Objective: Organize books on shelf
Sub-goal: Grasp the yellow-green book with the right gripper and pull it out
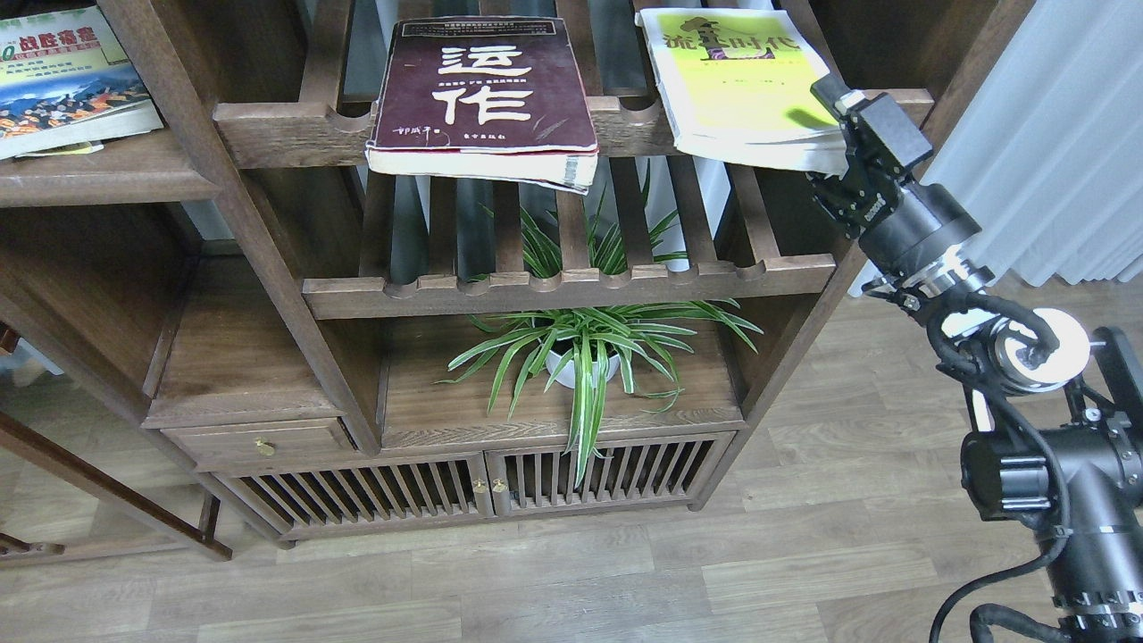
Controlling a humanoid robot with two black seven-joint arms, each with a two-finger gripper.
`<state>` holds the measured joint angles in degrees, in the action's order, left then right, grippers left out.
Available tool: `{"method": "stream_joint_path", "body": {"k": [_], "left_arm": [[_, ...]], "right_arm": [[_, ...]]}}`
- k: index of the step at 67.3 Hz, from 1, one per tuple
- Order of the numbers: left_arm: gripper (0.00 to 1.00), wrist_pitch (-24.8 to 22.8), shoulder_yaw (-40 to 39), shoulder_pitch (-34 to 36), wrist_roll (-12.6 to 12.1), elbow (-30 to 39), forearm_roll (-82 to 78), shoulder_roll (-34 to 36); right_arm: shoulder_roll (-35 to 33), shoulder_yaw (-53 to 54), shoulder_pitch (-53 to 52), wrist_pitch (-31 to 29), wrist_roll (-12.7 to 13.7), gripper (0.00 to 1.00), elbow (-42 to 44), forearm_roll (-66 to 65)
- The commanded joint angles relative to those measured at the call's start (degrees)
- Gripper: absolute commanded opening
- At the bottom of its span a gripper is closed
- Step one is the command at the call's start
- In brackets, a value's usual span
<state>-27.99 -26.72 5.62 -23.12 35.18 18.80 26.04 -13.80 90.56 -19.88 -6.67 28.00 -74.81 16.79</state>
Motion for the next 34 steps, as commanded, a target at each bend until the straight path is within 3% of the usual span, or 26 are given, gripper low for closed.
{"method": "stream_joint_path", "body": {"k": [1,15,17,21,31,34], "left_arm": [[1.00,-0.01,0.01,0.00,0.00,-0.38,0.00,0.06],[1.00,-0.01,0.01,0.00,0.00,-0.64,0.00,-0.03],[1.00,-0.01,0.01,-0.09,0.00,-0.64,0.00,-0.02],[1.00,-0.01,0.01,-0.09,0.00,-0.64,0.00,0.06],[1.00,-0.01,-0.08,-0.09,0.00,-0.64,0.00,0.06],[1.00,-0.01,-0.17,-0.17,0.00,-0.64,0.09,0.06]], "right_arm": [[-0.09,-0.03,-0.16,-0.01,0.00,0.83,0.10,-0.01],[-0.70,0.32,-0.07,-0.88,0.00,0.57,0.10,-0.01],[-0.70,0.85,0.02,-1.76,0.00,0.46,0.10,-0.01],[-0.70,1.02,0.10,-3.34,0.00,0.34,0.10,0.08],[-0.62,1.29,0.28,-8.08,0.00,0.08,0.28,0.52],[-0.61,1.29,0.46,-9.06,0.00,0.04,0.28,0.52]]}}
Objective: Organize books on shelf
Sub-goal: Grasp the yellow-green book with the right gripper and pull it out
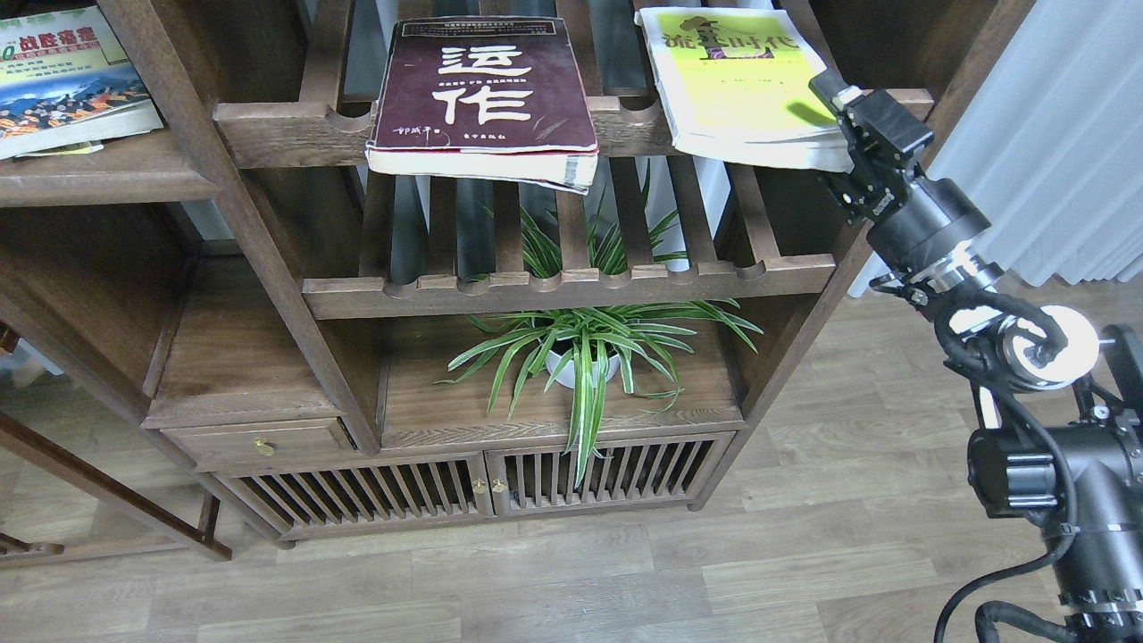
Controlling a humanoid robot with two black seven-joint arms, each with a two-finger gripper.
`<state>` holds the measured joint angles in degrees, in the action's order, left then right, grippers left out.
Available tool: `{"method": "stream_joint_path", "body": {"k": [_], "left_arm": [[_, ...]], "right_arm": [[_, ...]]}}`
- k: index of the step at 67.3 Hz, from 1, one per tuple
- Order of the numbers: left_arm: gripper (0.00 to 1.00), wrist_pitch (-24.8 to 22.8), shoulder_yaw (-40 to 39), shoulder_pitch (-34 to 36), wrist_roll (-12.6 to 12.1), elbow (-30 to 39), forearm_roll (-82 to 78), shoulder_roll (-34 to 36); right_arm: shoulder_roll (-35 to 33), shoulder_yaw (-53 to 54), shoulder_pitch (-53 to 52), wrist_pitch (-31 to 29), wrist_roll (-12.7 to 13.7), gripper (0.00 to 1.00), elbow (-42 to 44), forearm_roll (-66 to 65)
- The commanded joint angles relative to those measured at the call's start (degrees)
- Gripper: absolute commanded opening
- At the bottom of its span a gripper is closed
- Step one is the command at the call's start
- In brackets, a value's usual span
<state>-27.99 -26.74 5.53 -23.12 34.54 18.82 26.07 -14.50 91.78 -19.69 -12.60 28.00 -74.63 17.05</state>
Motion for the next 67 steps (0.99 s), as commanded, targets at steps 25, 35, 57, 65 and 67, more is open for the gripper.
{"method": "stream_joint_path", "body": {"k": [25,35,57,65,67], "left_arm": [[1.00,-0.01,-0.24,0.01,0.00,0.00,0.08,0.03],[1.00,-0.01,-0.51,-0.08,0.00,0.00,0.08,-0.05],[1.00,-0.01,-4.99,1.24,0.35,1.58,4.12,-5.24],[1.00,-0.01,-6.66,4.31,0.35,3.08,4.65,-7.61],[1.00,-0.01,-6.83,4.49,0.35,3.17,4.91,-7.96]], "right_arm": [[-0.18,1.55,3.87,-8.84,0.00,0.01,-0.08,4.48],[-1.32,3.84,14.41,-15.40,0.00,0.01,-0.87,11.33],[-0.53,3.67,30.94,-15.40,0.00,0.01,-1.31,18.19],[0.61,1.73,34.02,-15.40,0.00,0.01,-1.22,18.19],[0.87,1.29,34.28,-15.40,0.00,0.01,-1.31,18.28]]}}
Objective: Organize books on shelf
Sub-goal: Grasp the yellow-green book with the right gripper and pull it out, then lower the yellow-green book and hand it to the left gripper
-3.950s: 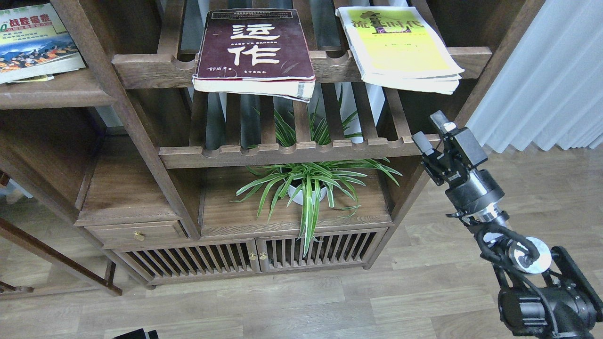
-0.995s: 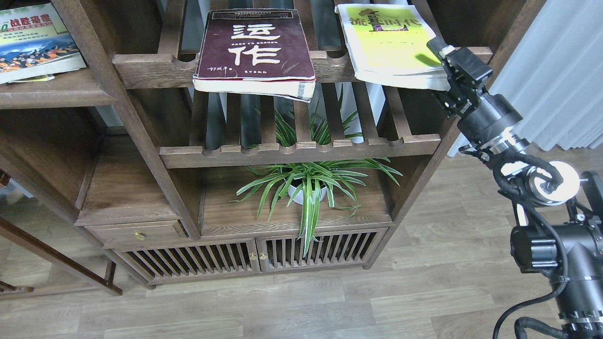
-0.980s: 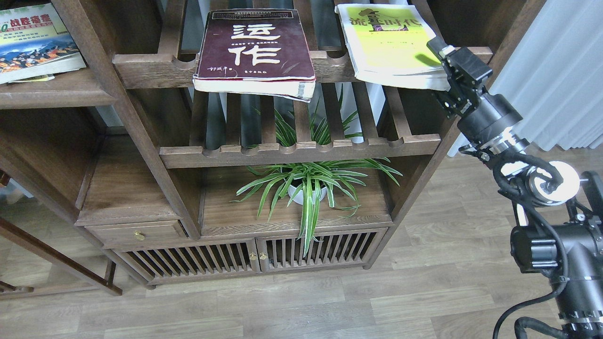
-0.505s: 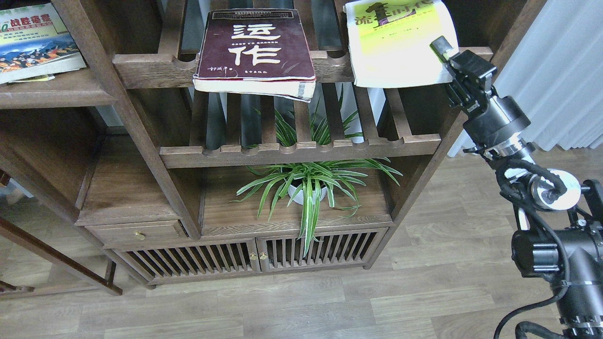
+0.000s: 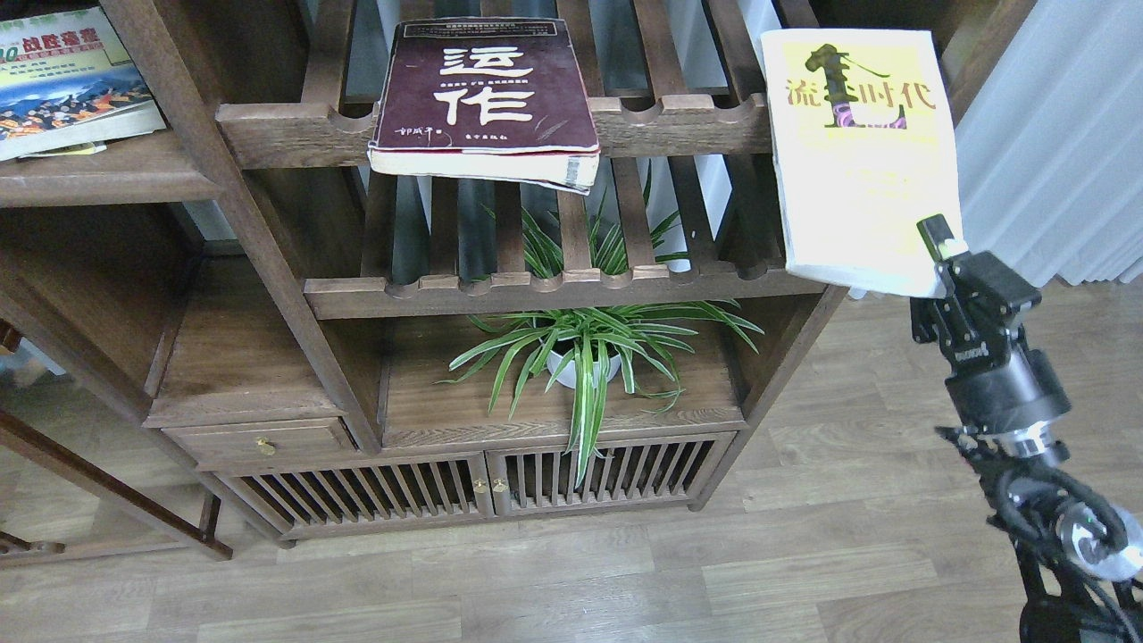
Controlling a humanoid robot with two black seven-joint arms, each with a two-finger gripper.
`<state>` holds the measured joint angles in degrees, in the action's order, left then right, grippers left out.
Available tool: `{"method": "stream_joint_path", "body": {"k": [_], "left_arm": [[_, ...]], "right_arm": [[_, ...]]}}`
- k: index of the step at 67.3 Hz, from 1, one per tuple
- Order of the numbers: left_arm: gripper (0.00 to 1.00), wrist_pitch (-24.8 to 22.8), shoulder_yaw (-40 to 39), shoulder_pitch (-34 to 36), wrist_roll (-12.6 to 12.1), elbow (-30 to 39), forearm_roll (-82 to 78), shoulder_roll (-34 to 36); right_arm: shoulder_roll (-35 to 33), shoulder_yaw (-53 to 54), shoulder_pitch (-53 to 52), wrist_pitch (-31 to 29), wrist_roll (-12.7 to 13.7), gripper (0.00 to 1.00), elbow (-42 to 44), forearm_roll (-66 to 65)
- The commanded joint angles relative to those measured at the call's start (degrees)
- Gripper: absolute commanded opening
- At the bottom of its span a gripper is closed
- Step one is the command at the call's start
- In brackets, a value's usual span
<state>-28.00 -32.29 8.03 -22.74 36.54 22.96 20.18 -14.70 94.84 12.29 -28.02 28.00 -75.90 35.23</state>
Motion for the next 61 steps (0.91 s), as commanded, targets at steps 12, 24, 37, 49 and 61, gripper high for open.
{"method": "stream_joint_path", "body": {"k": [12,24,37,49,61], "left_arm": [[1.00,0.00,-4.53,3.57,0.07,1.87,3.67,-6.55],[1.00,0.00,-7.44,4.45,7.70,13.19,7.62,-6.73],[1.00,0.00,-7.17,5.68,15.97,19.88,7.72,-6.99],[1.00,0.00,-5.86,4.54,16.50,25.59,7.63,-6.90],[1.00,0.00,-2.60,4.10,16.42,33.77,7.63,-6.99]], "right_arm": [[1.43,-7.82,2.56,0.02,0.00,0.01,-0.04,0.02],[3.53,-13.53,0.89,0.02,0.00,0.01,0.14,-0.69],[5.30,-16.88,-1.92,0.02,0.00,0.00,0.67,-2.62],[7.67,-18.02,-3.50,0.02,0.00,0.00,3.21,-4.55],[9.86,-19.69,-5.26,0.02,0.00,0.00,5.85,-6.57]]}}
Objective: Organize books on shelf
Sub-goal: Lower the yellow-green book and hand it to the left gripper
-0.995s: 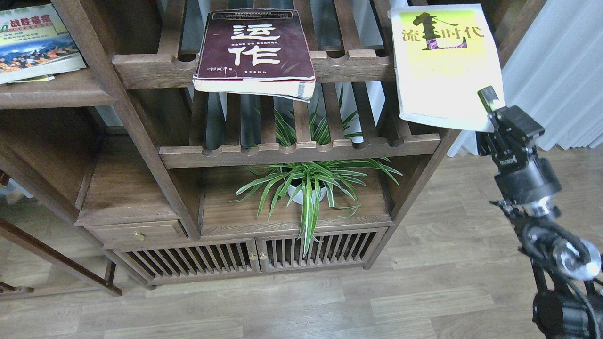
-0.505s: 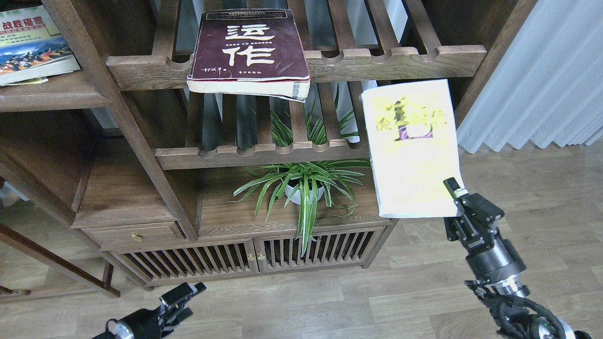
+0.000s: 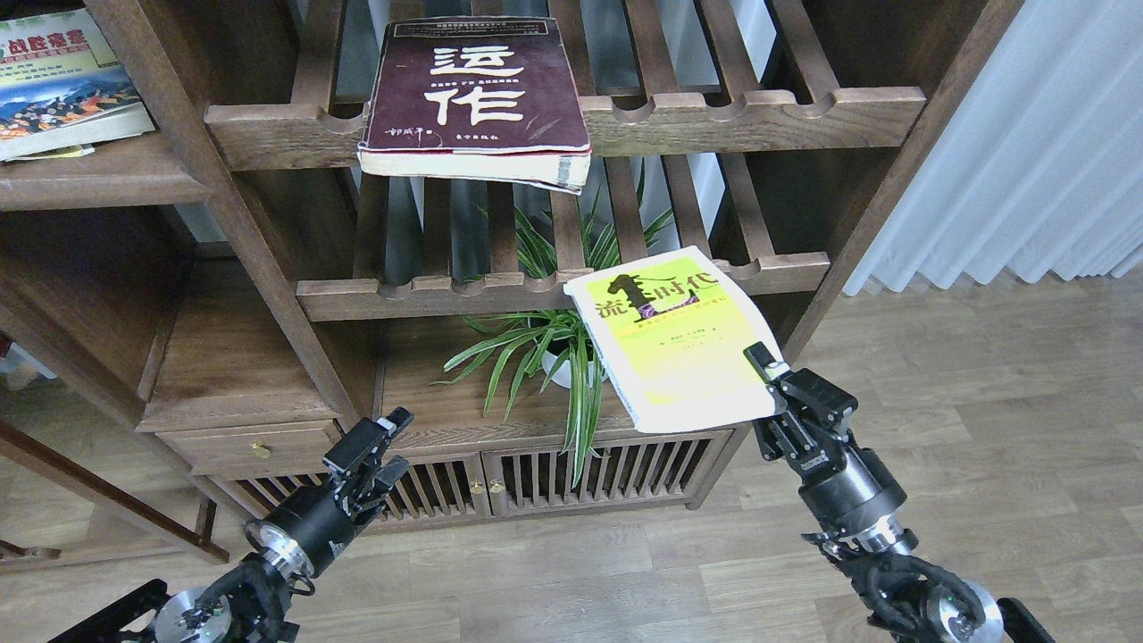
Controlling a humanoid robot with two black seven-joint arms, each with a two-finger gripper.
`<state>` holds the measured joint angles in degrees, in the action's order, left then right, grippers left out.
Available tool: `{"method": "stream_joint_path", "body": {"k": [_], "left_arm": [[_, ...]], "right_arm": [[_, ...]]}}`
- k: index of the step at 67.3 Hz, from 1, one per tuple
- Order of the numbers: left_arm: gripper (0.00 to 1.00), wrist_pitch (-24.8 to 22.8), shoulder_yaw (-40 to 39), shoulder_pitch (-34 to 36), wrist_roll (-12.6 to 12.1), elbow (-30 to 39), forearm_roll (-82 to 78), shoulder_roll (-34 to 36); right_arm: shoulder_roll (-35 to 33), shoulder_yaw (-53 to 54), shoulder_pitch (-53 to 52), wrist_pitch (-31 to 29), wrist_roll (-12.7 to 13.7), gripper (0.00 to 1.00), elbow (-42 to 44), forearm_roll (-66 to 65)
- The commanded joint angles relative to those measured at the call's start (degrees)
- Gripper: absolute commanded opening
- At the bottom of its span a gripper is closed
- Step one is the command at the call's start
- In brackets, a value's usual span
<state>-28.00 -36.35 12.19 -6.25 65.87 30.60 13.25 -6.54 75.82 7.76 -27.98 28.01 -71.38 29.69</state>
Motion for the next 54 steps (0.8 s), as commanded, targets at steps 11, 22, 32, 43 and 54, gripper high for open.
{"method": "stream_joint_path", "body": {"k": [11,22,32,43,54], "left_arm": [[0.99,0.00,2.51,-0.06,-0.16,7.25,-0.10,-1.38],[0.99,0.00,2.51,0.03,-0.16,7.25,-0.10,-3.31],[0.99,0.00,2.51,0.65,-0.25,7.08,-0.19,-5.42],[0.99,0.00,1.28,1.96,0.01,6.37,-0.10,-8.59],[0.98,0.00,1.10,3.46,0.10,2.60,0.25,-10.61]], "right_arm": [[3.46,-0.76,-0.99,-0.02,-0.01,0.00,1.68,-2.80],[3.99,-0.76,-0.81,-0.02,-0.01,0.00,1.68,-3.33],[3.99,-0.84,-0.81,-0.02,-0.01,0.00,1.68,-3.33],[4.69,-1.02,-0.37,-0.02,-0.01,0.00,1.51,-3.94],[6.54,-1.55,-0.37,-0.02,-0.01,0.00,1.51,-5.52]]}}
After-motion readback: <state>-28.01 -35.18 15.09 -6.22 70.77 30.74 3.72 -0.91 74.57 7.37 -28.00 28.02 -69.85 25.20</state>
